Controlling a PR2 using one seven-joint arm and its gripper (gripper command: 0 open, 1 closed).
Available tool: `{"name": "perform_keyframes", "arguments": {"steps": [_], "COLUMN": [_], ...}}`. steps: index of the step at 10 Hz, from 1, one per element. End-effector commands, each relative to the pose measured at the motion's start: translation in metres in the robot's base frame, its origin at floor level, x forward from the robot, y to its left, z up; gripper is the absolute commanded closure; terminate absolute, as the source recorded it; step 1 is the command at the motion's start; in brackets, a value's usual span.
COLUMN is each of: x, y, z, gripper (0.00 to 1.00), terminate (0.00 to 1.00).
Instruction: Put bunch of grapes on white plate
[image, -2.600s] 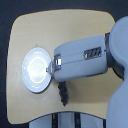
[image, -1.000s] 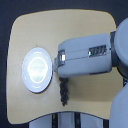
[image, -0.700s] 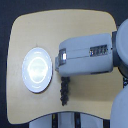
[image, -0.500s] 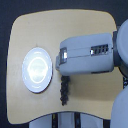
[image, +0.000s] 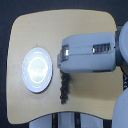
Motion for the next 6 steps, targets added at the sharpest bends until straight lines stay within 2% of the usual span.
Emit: {"name": "perform_keyframes", "arguments": {"steps": [1, 6], "x": [0.010, 0.030], "y": [-0.008, -0.011], "z": [0.019, 0.105], "gripper": [1.00, 1.00], "terminate": [0.00, 0.00]}}
